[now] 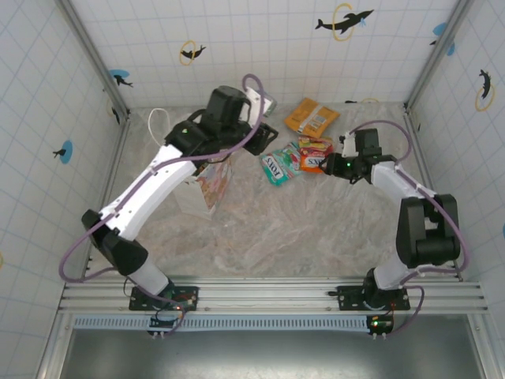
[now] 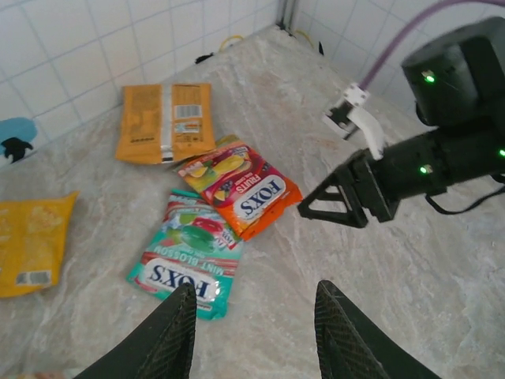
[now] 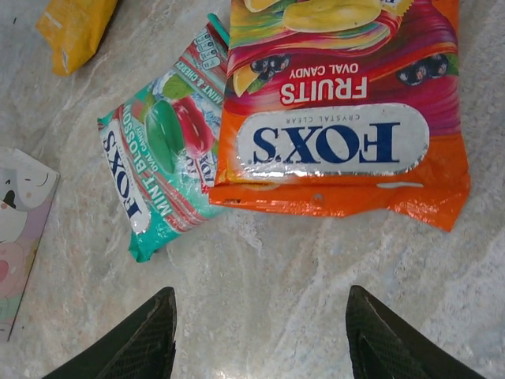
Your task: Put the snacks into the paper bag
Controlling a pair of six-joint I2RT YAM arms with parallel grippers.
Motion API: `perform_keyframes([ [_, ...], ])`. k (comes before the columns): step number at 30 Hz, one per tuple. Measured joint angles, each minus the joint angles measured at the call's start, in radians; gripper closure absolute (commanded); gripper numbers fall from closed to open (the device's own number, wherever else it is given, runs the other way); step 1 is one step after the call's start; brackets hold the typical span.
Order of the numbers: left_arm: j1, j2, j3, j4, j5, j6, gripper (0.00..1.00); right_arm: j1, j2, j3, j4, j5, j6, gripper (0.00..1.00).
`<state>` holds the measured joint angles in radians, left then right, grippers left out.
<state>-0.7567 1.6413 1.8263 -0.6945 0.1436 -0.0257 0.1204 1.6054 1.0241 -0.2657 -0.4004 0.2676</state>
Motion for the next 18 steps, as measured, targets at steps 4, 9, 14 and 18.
perform_keyframes([
  [4, -0.06, 0.096, 0.066, 0.008, -0.023, -0.009, 0.57, -0.042, 0.087, 0.064, 0.0, -0.044, -0.021, 0.42],
  [9, -0.094, 0.202, 0.103, 0.032, -0.013, -0.052, 0.58, -0.108, 0.222, 0.146, 0.002, -0.093, -0.034, 0.43],
  [14, -0.103, 0.286, 0.106, 0.06, 0.01, -0.079, 0.58, -0.144, 0.362, 0.246, -0.002, -0.126, -0.045, 0.44],
  [18, -0.105, 0.334, 0.106, 0.092, 0.009, -0.117, 0.59, -0.151, 0.439, 0.312, 0.0, -0.152, -0.044, 0.45],
])
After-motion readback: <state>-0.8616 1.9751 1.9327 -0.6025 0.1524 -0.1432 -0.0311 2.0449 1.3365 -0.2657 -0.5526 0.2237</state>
